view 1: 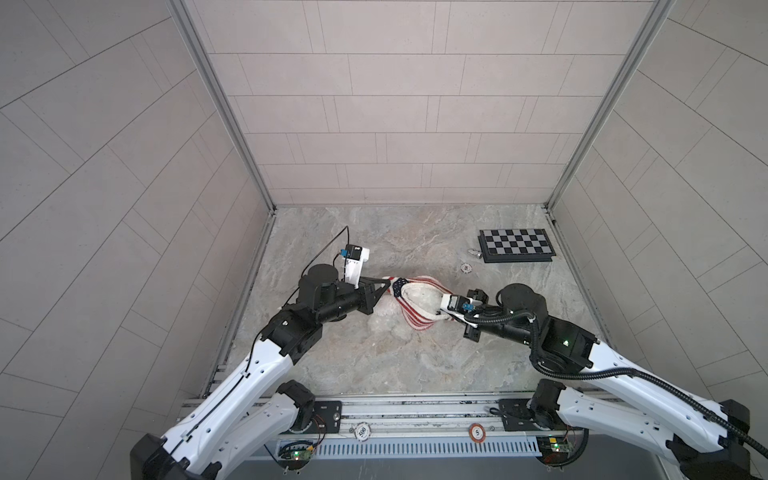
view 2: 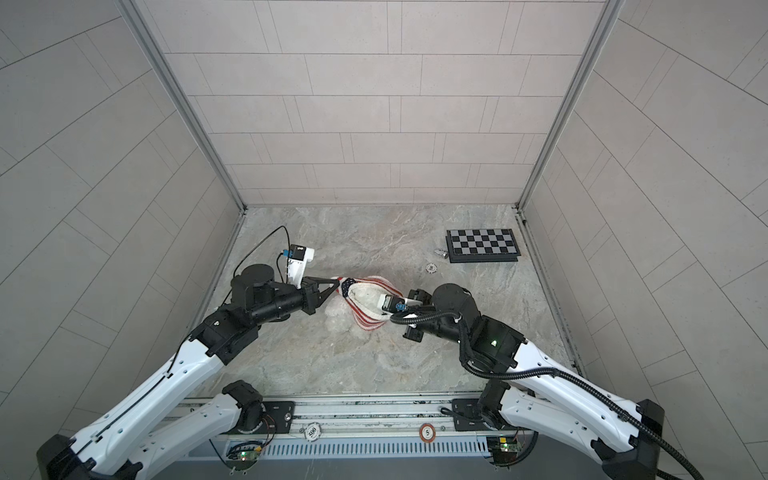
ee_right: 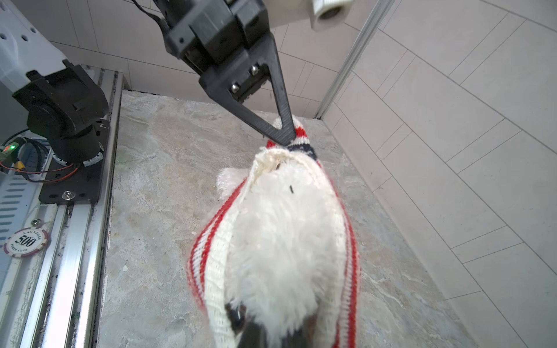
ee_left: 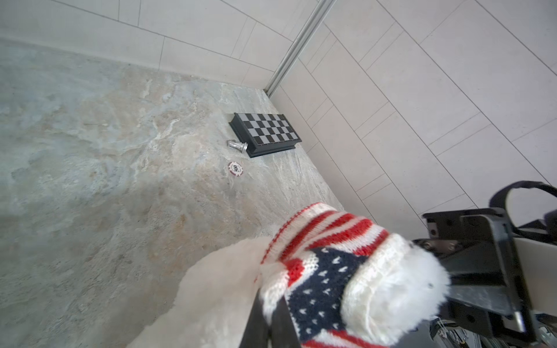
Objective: Dress the teddy bear
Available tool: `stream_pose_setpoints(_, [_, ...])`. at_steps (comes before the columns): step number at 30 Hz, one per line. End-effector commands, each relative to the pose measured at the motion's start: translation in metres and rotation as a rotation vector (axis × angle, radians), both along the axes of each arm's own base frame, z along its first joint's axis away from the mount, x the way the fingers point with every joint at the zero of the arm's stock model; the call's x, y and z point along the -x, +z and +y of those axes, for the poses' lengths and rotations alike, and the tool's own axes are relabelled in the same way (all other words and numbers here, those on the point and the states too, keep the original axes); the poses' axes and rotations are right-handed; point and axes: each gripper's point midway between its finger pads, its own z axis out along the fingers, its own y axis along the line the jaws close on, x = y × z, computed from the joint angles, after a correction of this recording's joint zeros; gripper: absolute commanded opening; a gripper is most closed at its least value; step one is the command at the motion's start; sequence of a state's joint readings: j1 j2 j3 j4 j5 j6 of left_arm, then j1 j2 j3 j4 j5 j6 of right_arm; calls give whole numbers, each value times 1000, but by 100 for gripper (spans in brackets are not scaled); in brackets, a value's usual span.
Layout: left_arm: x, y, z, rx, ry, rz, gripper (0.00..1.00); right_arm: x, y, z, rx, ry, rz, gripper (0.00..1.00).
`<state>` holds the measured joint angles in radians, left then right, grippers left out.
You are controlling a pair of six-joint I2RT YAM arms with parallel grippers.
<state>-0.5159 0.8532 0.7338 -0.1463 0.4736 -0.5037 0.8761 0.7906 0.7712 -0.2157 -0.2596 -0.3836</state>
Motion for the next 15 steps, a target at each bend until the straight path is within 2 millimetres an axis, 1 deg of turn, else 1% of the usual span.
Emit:
stream_pose_setpoints(1, [-8, -19, 11, -15, 51, 57, 0, 13, 4, 0, 12, 63, -61, 0])
stream_pose_setpoints(4, [-8, -30, 11, -44, 47, 82, 0, 17, 5, 2, 12, 81, -73, 0])
stream_pose_setpoints(6, [-7, -37, 12, -68, 43, 98, 0, 19, 9, 3, -12, 87, -89, 0])
stream_pose_setpoints(8, [-3, -39, 8, -65, 6, 105, 0, 16, 15, 1, -45, 62, -103, 0])
stream_pose_setpoints(9, [0, -36, 6, -54, -11, 99, 1, 12, 19, -1, -60, 34, -104, 0])
stream_pose_setpoints(10, [2, -32, 4, -42, -25, 88, 5, 8, 21, -3, -75, -2, -97, 0])
stream_pose_setpoints(13, [8, -11, 7, -9, -22, 17, 28, -14, 29, -12, -123, -160, -38, 0])
stream_pose_setpoints(15, [10, 3, 14, 14, 9, -40, 42, -23, 35, -13, -175, -227, 27, 0])
